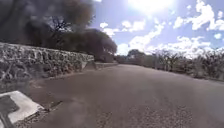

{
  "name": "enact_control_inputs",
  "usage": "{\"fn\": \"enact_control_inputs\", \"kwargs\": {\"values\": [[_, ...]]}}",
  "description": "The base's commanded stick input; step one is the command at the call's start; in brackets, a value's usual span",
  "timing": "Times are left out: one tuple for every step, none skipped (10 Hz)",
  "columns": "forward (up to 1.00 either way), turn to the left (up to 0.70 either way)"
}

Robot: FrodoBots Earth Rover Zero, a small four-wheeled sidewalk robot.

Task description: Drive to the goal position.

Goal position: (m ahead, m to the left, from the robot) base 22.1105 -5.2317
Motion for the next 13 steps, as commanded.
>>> {"fn": "enact_control_inputs", "kwargs": {"values": [[0.50,0.00],[0.50,0.00],[0.50,0.00],[0.50,0.00],[0.50,0.00],[0.50,0.00],[0.50,0.00],[0.50,0.00],[0.50,0.00],[0.50,0.00],[0.50,0.00],[0.50,0.00],[0.50,0.00]]}}
